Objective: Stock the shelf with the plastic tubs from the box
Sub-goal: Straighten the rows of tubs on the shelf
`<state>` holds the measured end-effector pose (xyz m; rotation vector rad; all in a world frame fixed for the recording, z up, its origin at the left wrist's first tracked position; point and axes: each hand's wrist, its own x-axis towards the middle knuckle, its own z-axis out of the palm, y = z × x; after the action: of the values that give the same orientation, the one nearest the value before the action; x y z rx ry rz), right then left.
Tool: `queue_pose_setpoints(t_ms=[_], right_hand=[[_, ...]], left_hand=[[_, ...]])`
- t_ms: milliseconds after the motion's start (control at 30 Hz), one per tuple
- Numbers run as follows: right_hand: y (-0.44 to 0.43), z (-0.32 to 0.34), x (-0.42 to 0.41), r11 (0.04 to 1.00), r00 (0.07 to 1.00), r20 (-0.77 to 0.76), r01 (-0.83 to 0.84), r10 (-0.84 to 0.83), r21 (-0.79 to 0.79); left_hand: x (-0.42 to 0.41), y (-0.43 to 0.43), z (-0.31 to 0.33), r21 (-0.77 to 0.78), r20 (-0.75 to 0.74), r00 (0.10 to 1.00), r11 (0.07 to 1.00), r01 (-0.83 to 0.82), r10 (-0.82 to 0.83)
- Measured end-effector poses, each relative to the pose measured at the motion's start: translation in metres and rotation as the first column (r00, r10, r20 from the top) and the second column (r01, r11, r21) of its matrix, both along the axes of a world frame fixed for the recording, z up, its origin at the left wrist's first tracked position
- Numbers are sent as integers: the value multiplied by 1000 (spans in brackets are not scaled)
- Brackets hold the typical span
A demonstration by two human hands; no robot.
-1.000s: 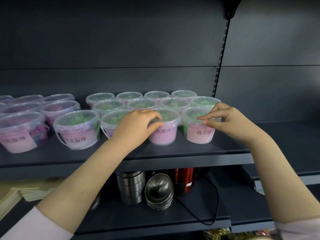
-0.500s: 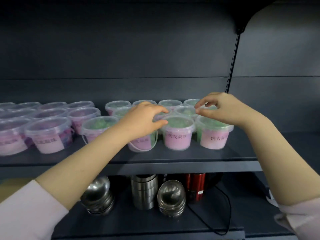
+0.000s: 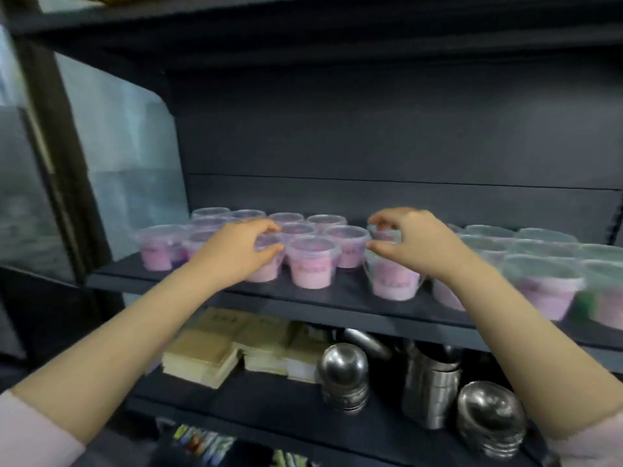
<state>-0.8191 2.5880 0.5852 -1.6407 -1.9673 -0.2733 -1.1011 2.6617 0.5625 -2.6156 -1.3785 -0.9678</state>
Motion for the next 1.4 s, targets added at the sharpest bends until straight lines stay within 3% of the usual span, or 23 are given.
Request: queue_pose_setpoints(t_ms=[233, 533, 700, 867, 1033, 1233, 1400], right_hand=[[40, -12, -140, 989, 993, -33, -114, 112, -92], [129, -8, -226, 969, 983, -89, -177, 163, -175], [200, -11, -245, 957, 977, -73, -210, 200, -200], [269, -13, -255, 929, 966, -83, -257, 243, -268], [319, -14, -271, 883, 960, -45, -272, 276, -383], [342, -16, -292, 844, 967, 141, -108, 212, -526], [340, -15, -306, 851, 988, 72, -82, 139, -519]], left_hand=[[-154, 7, -12, -86, 15, 995, 992, -98, 100], [-230, 99, -15, -75, -193, 971, 985, -158, 141], [-243, 163, -5, -67, -283, 955, 992, -109, 86], [-255, 222, -8, -174, -363, 932, 982, -75, 7], [-273, 247, -24, -301, -288, 948, 952, 46, -137], [-298, 264, -31, -168, -409, 890, 975, 145, -203], [-324, 280, -27, -122, -446, 858, 967, 222, -253]])
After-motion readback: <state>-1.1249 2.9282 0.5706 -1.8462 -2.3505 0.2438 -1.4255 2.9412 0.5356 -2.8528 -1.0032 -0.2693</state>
